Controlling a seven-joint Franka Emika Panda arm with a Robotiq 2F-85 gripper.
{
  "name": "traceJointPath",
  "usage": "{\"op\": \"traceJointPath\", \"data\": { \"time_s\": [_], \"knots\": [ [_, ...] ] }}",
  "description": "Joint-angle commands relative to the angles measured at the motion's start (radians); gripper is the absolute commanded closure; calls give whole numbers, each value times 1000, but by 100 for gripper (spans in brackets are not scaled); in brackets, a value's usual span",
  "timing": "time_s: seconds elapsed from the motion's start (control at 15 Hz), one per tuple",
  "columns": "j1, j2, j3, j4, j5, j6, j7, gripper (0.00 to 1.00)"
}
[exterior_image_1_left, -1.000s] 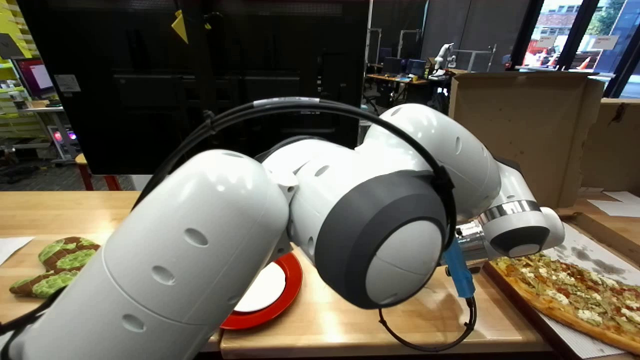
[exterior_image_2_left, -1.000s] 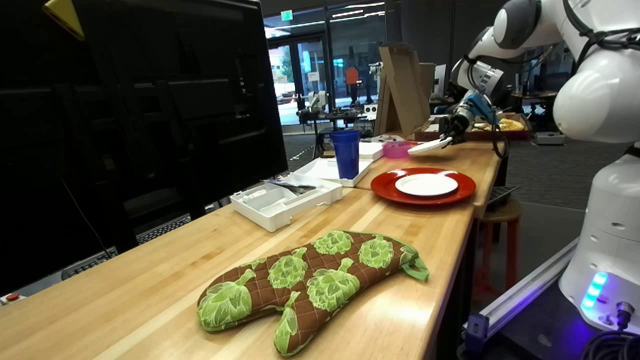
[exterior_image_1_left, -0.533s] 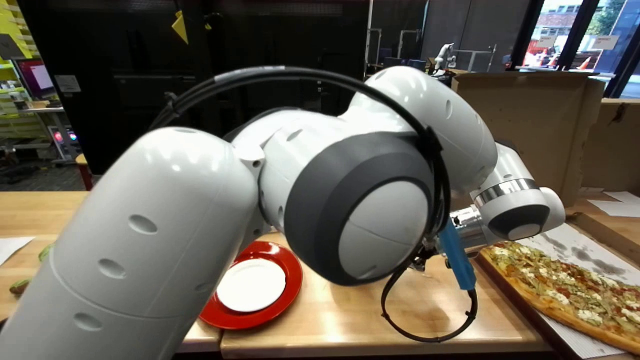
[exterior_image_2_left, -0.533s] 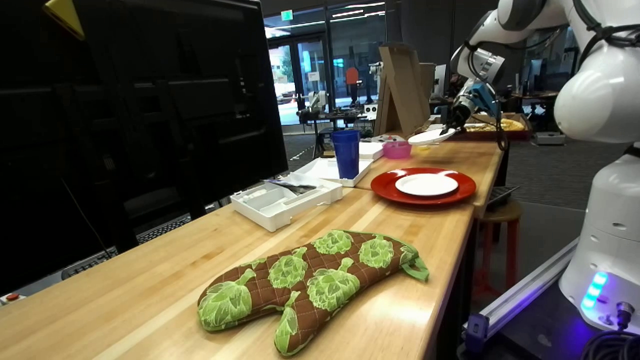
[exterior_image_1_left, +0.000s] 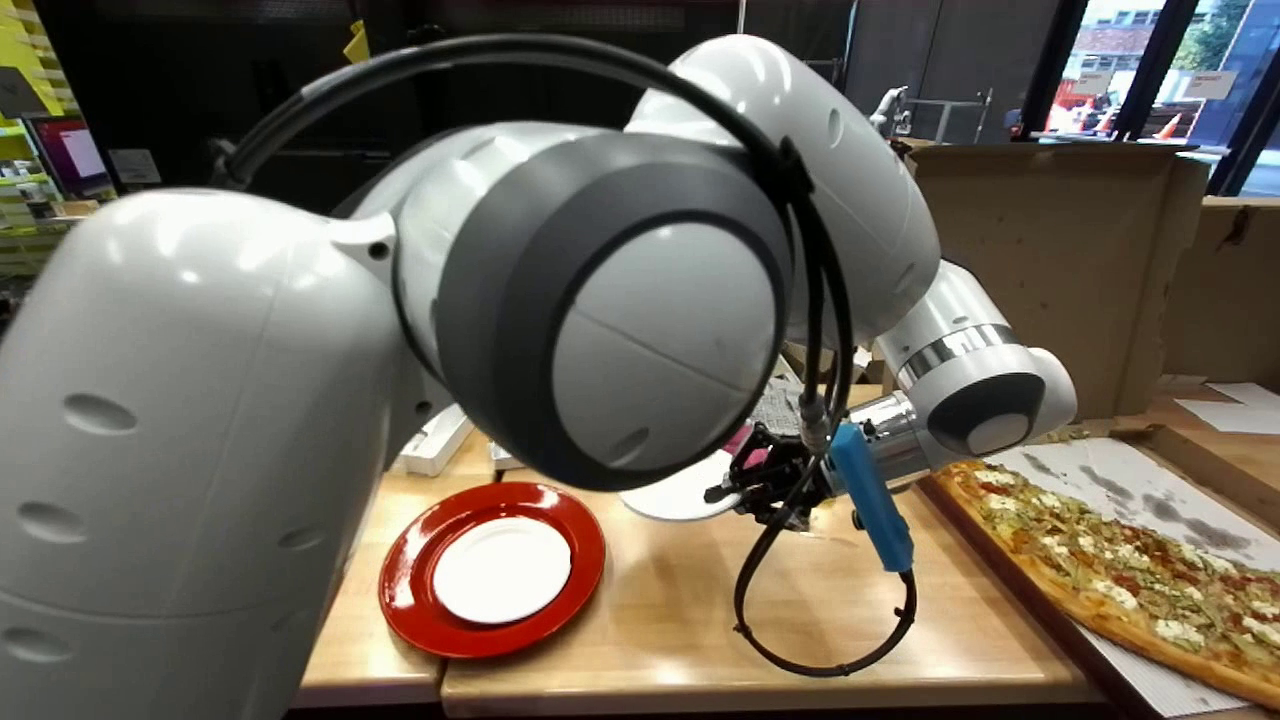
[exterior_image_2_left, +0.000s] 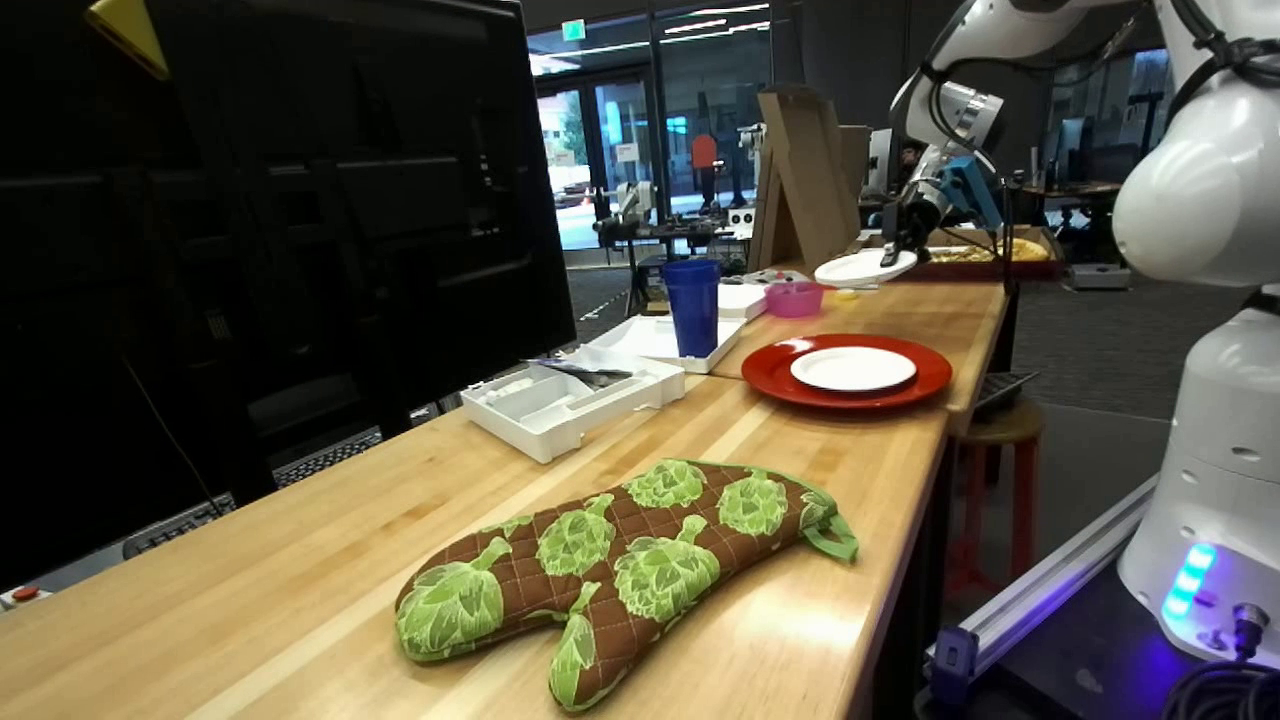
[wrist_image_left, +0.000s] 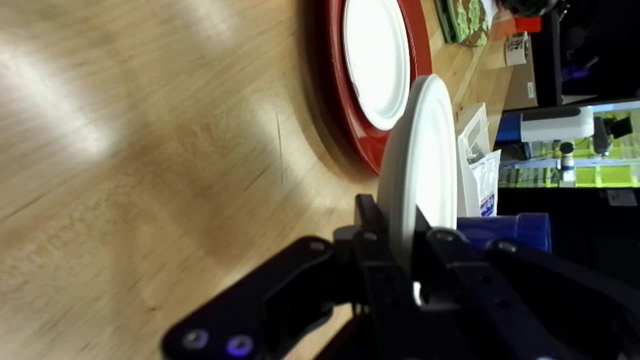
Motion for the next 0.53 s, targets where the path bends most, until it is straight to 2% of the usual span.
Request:
{"op": "traceJointPath", "data": {
  "time_s": [0.0,0.47],
  "knots": [
    [73,-116,-26,-142,-45,68,-51,97],
    [177,-244,-32,-313,-111,163,-118,97]
  ]
}}
